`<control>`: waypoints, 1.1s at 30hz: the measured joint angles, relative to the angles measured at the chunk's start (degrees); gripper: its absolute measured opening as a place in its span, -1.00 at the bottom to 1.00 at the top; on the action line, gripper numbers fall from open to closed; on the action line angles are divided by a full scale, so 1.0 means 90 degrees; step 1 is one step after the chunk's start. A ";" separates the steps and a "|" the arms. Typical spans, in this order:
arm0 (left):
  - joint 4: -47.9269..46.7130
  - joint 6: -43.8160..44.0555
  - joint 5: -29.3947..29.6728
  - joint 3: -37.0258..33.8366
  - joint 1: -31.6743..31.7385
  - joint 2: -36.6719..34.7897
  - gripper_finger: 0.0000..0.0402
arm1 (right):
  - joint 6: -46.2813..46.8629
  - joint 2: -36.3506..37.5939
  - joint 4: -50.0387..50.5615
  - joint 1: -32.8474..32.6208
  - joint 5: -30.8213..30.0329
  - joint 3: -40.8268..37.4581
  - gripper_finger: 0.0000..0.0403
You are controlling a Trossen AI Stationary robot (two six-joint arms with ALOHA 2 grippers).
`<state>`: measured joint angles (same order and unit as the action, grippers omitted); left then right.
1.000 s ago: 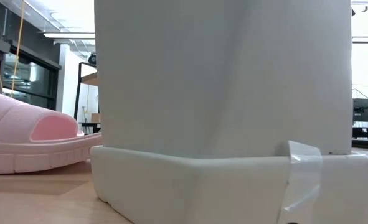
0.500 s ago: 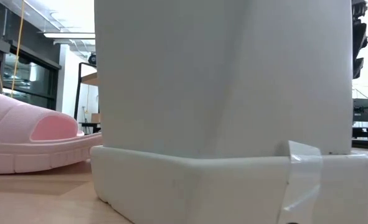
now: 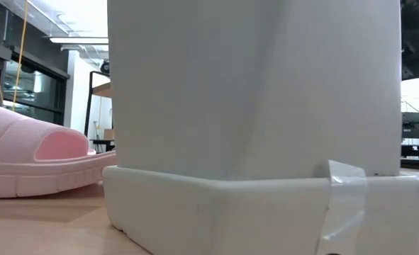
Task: Pick and place slides into the shelf
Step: Put the bottom gray slipper on the shelf
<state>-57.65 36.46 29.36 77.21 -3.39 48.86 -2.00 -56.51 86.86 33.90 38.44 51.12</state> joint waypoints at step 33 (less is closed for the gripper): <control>0.0003 0.0016 -0.0078 -0.0002 -0.0001 0.0005 -1.00 | 0.2565 0.0080 -0.2779 -0.2420 0.0573 -0.2252 -0.04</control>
<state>-57.63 36.60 28.67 77.19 -3.40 48.90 21.08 -55.79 61.84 12.12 43.59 30.85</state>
